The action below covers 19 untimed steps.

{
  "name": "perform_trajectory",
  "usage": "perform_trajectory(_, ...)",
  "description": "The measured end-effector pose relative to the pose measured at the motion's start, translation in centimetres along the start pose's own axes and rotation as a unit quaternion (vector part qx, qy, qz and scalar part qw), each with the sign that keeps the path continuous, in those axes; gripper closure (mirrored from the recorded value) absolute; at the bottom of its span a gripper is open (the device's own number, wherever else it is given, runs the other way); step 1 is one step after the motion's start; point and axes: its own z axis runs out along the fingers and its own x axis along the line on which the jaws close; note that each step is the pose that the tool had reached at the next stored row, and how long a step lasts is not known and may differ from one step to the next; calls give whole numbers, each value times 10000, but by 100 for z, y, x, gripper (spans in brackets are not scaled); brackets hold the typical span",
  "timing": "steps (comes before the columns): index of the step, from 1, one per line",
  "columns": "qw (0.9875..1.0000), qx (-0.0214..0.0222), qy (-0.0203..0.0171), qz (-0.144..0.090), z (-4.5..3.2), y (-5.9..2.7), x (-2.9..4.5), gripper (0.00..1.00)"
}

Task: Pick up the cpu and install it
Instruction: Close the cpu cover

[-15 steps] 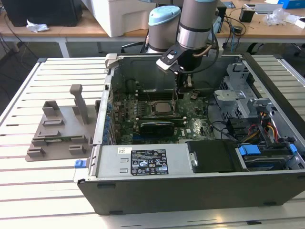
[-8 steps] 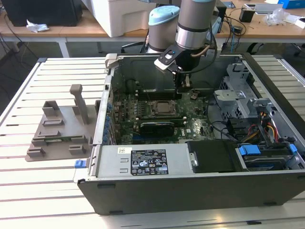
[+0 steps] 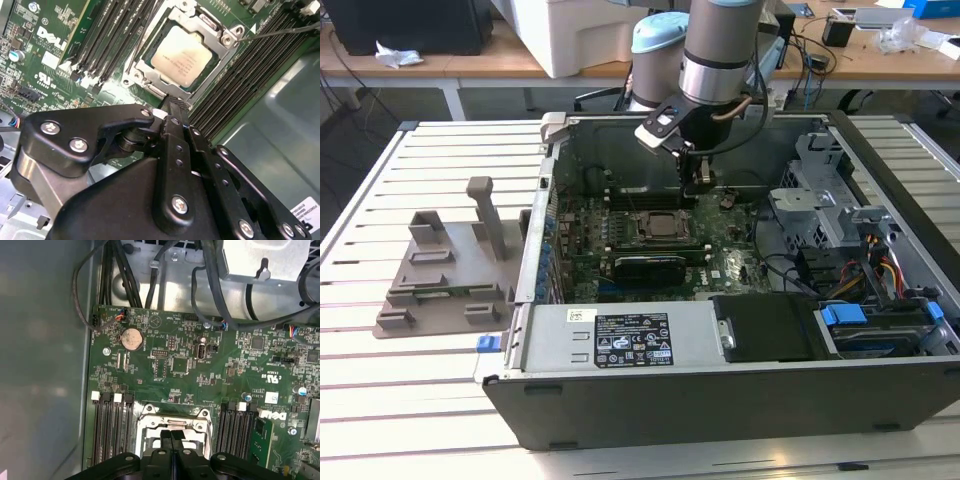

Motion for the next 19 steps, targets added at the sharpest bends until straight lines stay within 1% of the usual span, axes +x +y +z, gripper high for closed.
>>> perform_trajectory(4,10000,0,-1,0,58,-50,5,89)
perform_trajectory(6,10000,0,0,0,106,-82,9,89)
perform_trajectory(8,10000,0,-1,0,153,-126,13,89)
perform_trajectory(9,10000,0,-1,0,190,-173,18,89)
perform_trajectory(11,10000,1,-1,0,207,-230,22,89)
perform_trajectory(13,10000,0,0,0,223,-323,30,89)
perform_trajectory(14,10000,0,-1,0,229,-349,32,89)
perform_trajectory(19,10000,0,-1,0,261,-422,39,89)
